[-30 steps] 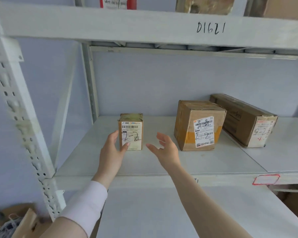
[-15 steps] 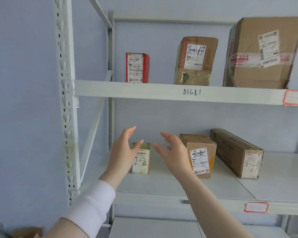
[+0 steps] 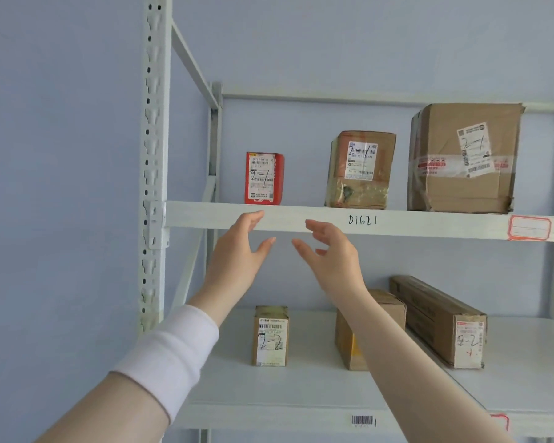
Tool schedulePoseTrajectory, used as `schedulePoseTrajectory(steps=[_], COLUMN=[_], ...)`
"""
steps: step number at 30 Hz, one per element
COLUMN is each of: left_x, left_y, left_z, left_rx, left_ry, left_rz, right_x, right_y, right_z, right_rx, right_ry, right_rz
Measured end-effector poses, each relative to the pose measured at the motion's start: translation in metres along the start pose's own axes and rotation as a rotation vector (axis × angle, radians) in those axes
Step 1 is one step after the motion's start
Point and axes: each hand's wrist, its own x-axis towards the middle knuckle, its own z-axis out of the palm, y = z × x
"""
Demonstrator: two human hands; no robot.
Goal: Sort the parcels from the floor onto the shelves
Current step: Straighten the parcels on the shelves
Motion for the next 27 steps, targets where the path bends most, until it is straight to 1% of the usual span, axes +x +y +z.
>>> schedulePoseTrajectory(steps=[4, 9, 13, 16, 22, 27], left_x=[0.029, 0.077, 0.115, 0.137, 0.187, 0.235], left_y=[0.004, 0.0, -0.012, -0.028, -0.066, -0.08], left_z=[0.007, 0.014, 0.012, 0.014, 0.025, 0.036], left_rx=[-0.013, -0.038, 0.012, 0.027, 0.022, 0.018], left_ry=[-0.014, 0.034, 0.041, 0.041, -0.016, -0.08], left_rz=[-0.002, -0.022, -0.06, -0.107, -0.23, -0.22], right_x=[0.03, 0.075, 0.116, 0.146, 0.203, 0.249], right_y=[0.001, 0.006, 0.01, 0.016, 0.025, 0.023], right_z=[-0.007, -0.013, -0.011, 0.0, 0.033, 0.064], right_rx=[-0.008, -0.03, 0.003, -0.01, -0.128, -0.199], right_ry=[0.016, 0.035, 0.03, 0.011, -0.04, -0.052], right_rz=[0.001, -0.042, -0.04, -0.035, -0.019, 0.038])
